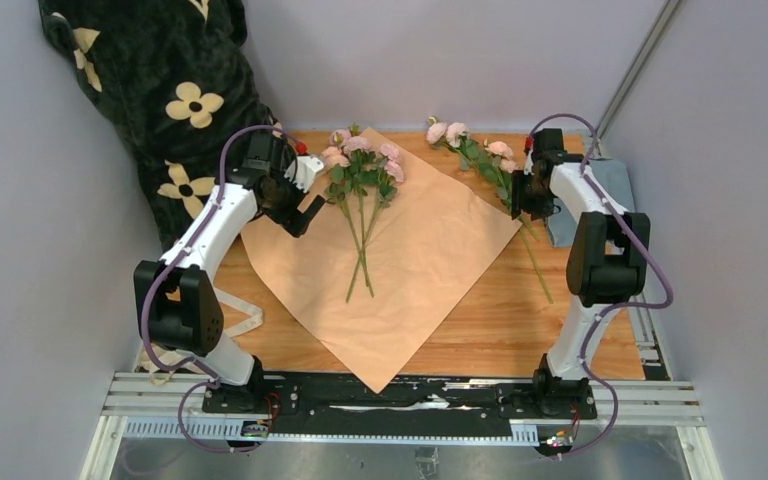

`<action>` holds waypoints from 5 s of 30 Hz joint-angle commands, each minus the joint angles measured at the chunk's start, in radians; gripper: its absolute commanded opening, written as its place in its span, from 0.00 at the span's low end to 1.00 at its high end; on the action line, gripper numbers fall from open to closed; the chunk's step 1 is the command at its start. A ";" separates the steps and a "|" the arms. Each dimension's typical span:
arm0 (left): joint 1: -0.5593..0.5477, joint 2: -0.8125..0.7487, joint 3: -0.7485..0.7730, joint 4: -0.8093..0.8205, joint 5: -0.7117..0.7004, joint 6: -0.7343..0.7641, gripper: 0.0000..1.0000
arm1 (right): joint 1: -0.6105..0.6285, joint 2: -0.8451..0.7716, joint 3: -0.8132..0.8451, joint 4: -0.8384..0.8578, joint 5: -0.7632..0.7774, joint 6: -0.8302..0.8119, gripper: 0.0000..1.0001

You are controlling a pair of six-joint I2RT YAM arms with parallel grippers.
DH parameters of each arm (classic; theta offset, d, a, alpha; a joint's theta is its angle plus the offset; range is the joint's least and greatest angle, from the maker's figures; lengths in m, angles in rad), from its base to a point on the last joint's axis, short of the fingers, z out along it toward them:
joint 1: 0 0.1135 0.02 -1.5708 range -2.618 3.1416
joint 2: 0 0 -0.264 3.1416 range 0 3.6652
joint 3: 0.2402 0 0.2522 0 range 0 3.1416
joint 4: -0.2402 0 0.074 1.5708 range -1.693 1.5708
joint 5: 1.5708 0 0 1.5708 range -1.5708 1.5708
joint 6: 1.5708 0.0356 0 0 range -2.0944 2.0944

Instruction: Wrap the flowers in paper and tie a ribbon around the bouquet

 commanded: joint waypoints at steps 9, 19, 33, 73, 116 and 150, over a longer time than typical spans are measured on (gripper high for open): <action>0.005 0.029 0.008 -0.013 -0.002 -0.005 1.00 | 0.008 0.352 0.389 -0.086 0.023 -0.150 0.42; 0.005 0.045 0.013 -0.015 -0.006 -0.005 1.00 | 0.008 0.502 0.565 -0.073 -0.091 -0.140 0.29; 0.005 0.052 0.015 -0.016 -0.004 -0.003 1.00 | -0.025 0.170 0.449 -0.044 -0.072 -0.168 0.00; 0.005 0.032 0.022 -0.032 0.035 -0.003 1.00 | 0.460 -0.218 -0.346 0.234 0.082 0.312 0.64; 0.005 0.018 0.016 -0.032 0.025 0.004 1.00 | 0.538 0.416 0.549 0.613 -0.188 0.654 0.00; 0.005 0.044 0.018 -0.032 -0.015 0.006 1.00 | 0.041 0.581 0.668 -0.121 -0.077 -0.271 0.65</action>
